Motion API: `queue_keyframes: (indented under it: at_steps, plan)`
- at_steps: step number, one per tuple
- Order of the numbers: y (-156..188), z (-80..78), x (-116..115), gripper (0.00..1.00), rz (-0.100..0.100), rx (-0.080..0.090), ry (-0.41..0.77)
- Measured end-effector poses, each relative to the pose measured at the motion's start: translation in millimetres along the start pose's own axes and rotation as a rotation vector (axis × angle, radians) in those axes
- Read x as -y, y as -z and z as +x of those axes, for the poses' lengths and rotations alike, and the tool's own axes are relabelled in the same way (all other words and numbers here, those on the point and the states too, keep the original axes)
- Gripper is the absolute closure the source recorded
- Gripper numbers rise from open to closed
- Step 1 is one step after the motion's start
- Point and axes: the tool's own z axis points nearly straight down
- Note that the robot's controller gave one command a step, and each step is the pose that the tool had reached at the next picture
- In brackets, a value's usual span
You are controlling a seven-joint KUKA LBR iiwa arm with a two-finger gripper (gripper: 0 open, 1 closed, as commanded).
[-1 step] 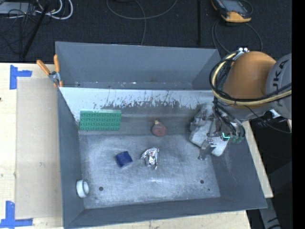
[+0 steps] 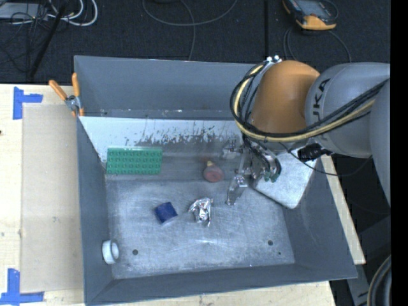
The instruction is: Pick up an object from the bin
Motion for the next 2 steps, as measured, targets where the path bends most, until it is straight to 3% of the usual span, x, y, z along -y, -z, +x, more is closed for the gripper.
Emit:
queue_keyframes:
  at_steps: [1,2]
  plan:
    - [-56.2,7.5,-38.0,0.00,0.002,0.013,0.122]
    - [-62.0,74.5,-71.3,0.00,0.004,0.006,0.204]
